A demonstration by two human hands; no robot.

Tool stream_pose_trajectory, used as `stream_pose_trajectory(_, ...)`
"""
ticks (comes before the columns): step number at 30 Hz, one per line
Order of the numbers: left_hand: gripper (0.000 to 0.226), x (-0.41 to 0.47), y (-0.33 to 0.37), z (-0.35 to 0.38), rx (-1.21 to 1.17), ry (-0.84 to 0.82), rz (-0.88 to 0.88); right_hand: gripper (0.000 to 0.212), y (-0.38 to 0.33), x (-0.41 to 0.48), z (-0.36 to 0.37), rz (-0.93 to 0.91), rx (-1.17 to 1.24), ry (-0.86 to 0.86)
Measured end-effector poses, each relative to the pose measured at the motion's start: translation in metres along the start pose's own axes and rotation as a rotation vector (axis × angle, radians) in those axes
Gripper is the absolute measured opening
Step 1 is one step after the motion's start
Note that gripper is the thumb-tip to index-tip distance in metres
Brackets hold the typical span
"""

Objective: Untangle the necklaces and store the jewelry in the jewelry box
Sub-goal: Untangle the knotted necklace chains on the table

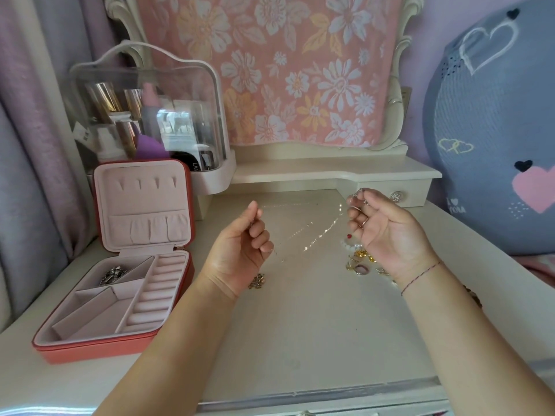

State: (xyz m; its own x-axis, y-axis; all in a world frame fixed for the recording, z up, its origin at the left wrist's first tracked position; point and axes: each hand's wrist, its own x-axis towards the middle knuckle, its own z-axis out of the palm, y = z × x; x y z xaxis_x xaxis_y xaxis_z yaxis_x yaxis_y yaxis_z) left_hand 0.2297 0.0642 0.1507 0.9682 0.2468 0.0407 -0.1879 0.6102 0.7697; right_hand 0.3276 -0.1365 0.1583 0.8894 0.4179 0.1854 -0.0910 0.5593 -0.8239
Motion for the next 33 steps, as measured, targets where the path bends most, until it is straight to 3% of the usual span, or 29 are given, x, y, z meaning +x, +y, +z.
stream_pose_trajectory(6,0.017,-0.0001,-0.0012,-0.001,0.097,0.059,0.058,0.003,0.0013,-0.0007,0.0017,-0.022,0.018,-0.033)
stream_pose_trajectory(9,0.018,-0.0006,-0.0012,-0.0007,0.108,0.066,0.073,0.013,0.0002,-0.0028,0.0038,-0.016,-0.066,-0.001)
stream_pose_trajectory(15,0.016,0.0007,-0.0006,-0.0014,0.096,0.072,0.098,0.015,-0.0003,-0.0031,0.0018,-0.037,-0.163,0.005)
stream_pose_trajectory(24,0.015,0.001,-0.0014,-0.0012,0.099,0.081,0.088,0.002,0.0027,0.0,0.0029,-0.029,0.081,-0.006)
stream_pose_trajectory(29,0.015,0.0008,-0.0016,-0.0012,0.095,0.079,0.085,0.015,0.0015,-0.0005,0.0046,0.011,0.081,0.037)
stream_pose_trajectory(33,0.015,0.001,-0.0011,-0.0015,0.096,0.084,0.093,0.003,0.0004,-0.0018,0.003,0.025,-0.01,0.002)
